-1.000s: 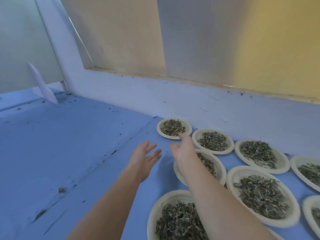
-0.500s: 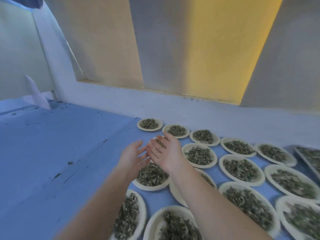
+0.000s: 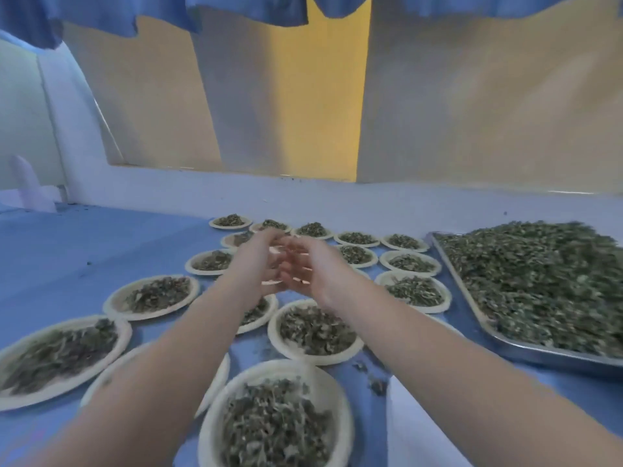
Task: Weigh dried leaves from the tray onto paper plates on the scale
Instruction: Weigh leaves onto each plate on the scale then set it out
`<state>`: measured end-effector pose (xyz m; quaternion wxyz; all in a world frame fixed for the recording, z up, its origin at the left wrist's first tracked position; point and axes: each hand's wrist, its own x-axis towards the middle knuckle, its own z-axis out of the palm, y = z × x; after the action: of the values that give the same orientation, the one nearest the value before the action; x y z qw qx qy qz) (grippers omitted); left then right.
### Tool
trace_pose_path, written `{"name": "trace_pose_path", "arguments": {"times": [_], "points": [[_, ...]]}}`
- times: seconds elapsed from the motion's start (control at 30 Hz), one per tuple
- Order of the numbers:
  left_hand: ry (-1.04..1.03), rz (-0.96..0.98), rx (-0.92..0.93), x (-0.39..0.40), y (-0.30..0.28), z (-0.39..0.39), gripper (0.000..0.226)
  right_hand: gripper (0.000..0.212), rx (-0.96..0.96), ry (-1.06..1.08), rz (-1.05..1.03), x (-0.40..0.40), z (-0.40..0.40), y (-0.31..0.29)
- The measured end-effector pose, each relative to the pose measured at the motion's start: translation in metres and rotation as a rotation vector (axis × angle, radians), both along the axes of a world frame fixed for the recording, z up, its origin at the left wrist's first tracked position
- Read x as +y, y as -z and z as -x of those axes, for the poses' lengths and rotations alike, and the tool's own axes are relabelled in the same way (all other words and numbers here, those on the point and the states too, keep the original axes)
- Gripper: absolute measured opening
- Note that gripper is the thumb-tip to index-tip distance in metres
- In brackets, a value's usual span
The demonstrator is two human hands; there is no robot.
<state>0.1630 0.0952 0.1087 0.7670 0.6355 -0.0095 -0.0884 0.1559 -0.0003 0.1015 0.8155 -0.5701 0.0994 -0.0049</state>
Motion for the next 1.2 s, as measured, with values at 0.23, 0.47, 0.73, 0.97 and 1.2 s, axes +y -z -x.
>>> {"name": "trace_pose_path", "arguments": {"times": [0.23, 0.47, 0.73, 0.97, 1.2], "points": [[0.075, -0.524, -0.348, -0.125, 0.001, 0.123, 0.02, 0.021, -0.028, 0.126, 0.936, -0.114, 0.163, -0.021], [0.33, -0.638, -0.688, -0.267, -0.007, 0.228, 0.033, 0.022, 0.192, 0.233, 1.806, -0.24, 0.297, -0.058], [0.484, -0.835, -0.601, -0.349, -0.01, 0.265, 0.008, 0.035, 0.368, 0.453, 1.788, -0.353, 0.347, -0.032], [0.383, -0.773, -0.608, -0.356, -0.007, 0.257, 0.015, 0.036, 0.555, 0.43, 1.726, -0.388, 0.339, -0.018], [0.279, -0.684, -0.583, -0.344, -0.024, 0.245, 0.018, 0.022, 0.489, 0.515, 1.734, -0.386, 0.33, -0.019]]}}
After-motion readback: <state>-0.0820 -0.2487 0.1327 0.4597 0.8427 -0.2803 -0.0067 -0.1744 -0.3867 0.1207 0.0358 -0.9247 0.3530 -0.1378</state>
